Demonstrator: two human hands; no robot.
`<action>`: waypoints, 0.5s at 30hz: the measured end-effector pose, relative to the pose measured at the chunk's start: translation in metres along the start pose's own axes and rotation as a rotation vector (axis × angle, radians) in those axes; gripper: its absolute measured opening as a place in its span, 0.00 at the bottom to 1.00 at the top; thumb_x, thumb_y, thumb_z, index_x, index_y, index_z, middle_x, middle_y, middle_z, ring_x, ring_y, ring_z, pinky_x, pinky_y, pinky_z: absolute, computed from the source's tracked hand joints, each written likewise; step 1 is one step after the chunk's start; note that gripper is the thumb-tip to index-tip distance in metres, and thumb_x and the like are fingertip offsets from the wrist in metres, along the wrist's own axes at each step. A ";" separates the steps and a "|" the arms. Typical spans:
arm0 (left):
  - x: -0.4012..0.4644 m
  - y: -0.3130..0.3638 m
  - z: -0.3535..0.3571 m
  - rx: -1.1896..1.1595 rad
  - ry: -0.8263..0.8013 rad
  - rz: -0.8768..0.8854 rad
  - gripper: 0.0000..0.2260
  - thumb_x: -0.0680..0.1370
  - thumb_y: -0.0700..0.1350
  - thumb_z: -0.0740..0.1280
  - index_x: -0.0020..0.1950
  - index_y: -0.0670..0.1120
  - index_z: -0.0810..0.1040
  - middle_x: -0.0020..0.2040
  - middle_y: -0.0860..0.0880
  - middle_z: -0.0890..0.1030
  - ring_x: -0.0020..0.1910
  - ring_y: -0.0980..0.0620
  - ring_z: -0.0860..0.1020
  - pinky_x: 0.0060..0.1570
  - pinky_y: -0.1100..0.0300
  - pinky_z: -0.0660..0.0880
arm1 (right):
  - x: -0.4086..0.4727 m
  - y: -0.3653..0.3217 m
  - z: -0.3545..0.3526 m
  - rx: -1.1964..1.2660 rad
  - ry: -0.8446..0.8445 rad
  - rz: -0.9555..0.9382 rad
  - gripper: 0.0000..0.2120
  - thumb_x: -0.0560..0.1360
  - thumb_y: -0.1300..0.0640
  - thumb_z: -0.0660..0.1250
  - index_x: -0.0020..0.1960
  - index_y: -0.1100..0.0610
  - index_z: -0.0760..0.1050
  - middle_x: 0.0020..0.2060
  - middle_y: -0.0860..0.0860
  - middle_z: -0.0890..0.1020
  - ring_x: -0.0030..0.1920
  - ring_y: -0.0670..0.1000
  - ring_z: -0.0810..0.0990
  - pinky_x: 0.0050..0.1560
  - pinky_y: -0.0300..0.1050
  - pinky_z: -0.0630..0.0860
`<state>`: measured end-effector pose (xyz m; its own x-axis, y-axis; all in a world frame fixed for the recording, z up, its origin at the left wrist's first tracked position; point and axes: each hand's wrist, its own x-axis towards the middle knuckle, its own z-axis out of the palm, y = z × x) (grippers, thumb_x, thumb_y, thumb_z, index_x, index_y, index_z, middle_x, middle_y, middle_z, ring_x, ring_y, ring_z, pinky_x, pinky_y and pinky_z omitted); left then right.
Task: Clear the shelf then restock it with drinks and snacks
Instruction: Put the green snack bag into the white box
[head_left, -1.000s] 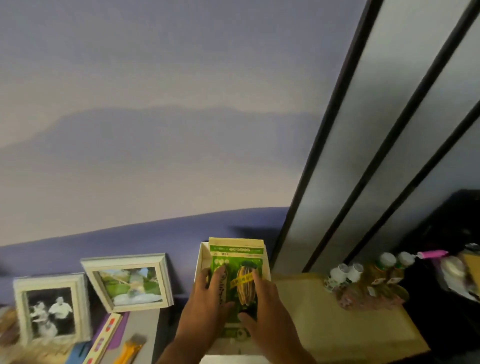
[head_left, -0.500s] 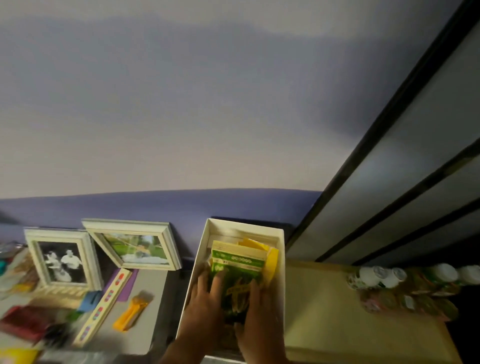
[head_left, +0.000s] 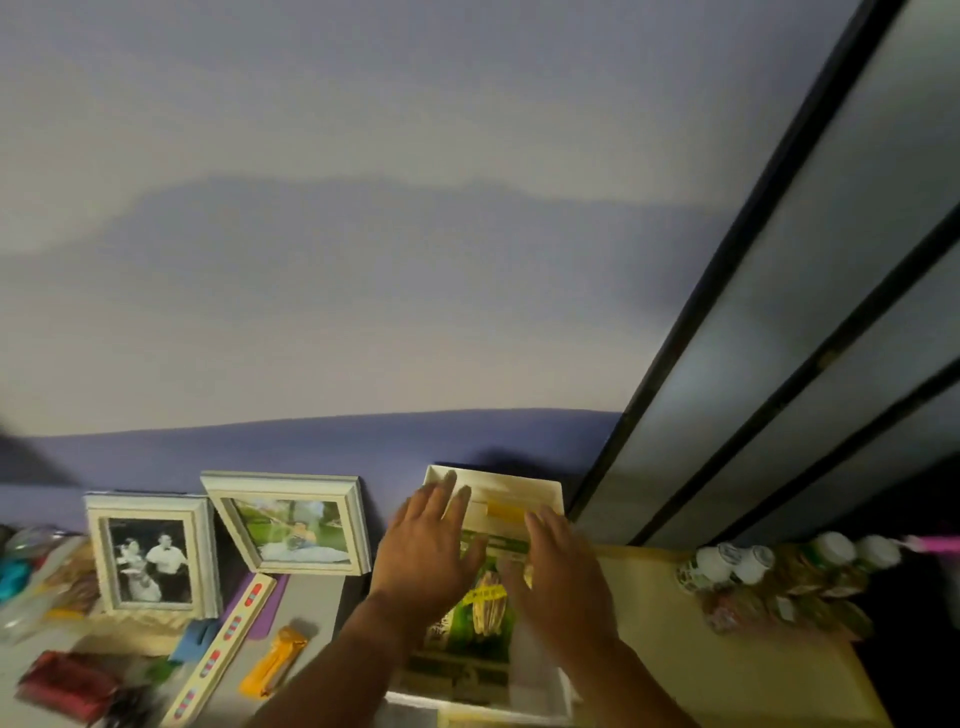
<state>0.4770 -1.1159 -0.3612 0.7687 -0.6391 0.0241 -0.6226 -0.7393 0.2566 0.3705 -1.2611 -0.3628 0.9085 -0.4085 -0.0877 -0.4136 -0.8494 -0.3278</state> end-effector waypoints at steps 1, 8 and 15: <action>0.000 0.002 -0.014 0.006 0.025 0.012 0.32 0.79 0.65 0.50 0.75 0.48 0.68 0.77 0.46 0.67 0.74 0.45 0.67 0.72 0.48 0.65 | 0.000 -0.002 -0.014 -0.007 0.034 -0.012 0.38 0.75 0.32 0.46 0.79 0.51 0.59 0.79 0.50 0.61 0.78 0.53 0.58 0.76 0.50 0.60; -0.045 0.014 -0.097 0.057 0.101 0.029 0.34 0.80 0.67 0.46 0.81 0.51 0.49 0.81 0.50 0.45 0.80 0.49 0.49 0.77 0.52 0.48 | -0.027 -0.029 -0.102 -0.076 0.131 -0.140 0.37 0.79 0.32 0.53 0.81 0.50 0.53 0.81 0.49 0.54 0.80 0.53 0.51 0.79 0.52 0.52; -0.174 0.008 -0.154 0.134 0.122 -0.151 0.35 0.77 0.68 0.40 0.81 0.53 0.46 0.82 0.52 0.45 0.80 0.49 0.48 0.77 0.52 0.48 | -0.111 -0.072 -0.125 -0.079 0.099 -0.275 0.36 0.79 0.32 0.51 0.81 0.49 0.50 0.81 0.48 0.54 0.80 0.54 0.52 0.78 0.54 0.53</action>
<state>0.3613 -0.9779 -0.2142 0.8616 -0.4948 0.1134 -0.5068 -0.8514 0.1353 0.2925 -1.1963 -0.2114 0.9785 -0.1868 0.0875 -0.1596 -0.9544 -0.2524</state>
